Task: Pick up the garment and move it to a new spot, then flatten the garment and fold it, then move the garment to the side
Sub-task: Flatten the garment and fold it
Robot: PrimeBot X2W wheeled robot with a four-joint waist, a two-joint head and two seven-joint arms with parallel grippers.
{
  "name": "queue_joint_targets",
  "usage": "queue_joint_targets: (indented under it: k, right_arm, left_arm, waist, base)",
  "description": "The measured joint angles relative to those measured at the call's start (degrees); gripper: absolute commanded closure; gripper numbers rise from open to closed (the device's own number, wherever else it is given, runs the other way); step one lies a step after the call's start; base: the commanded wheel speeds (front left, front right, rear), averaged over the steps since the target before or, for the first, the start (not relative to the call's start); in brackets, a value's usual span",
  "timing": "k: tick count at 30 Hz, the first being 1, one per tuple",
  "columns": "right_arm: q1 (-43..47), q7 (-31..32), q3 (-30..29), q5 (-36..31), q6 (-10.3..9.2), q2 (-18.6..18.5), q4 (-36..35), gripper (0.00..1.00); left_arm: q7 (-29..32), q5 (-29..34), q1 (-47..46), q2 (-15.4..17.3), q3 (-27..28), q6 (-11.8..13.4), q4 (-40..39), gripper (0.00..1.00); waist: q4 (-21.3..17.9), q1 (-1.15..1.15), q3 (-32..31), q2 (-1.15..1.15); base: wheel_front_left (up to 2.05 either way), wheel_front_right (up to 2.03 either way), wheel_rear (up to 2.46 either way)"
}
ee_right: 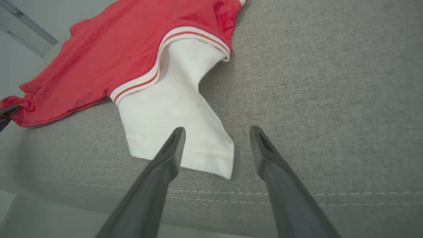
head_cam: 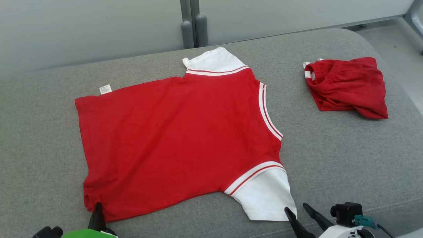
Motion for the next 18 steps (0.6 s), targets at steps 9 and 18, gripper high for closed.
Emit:
queue_joint_targets:
  k: [9, 18]
  right_arm:
    - [-0.21, 0.85, 1.44, -0.43, 0.51, 0.44, 3.5, 0.0]
    - [-2.23, 1.55, 2.38, -0.81, 1.46, 1.29, 7.17, 0.54]
  left_arm:
    - [-0.51, 1.69, -0.01, -0.01, -2.0, 0.0, -0.34, 1.0]
    - [-0.52, 2.53, -0.01, -0.01, -2.67, 0.04, -0.36, 1.0]
  waist:
    - [0.23, 0.0, 0.21, 0.0]
    - [1.72, 0.0, -0.07, 0.0]
  base:
    - [0.0, 0.0, 0.0]
    - [0.0, 0.0, 0.0]
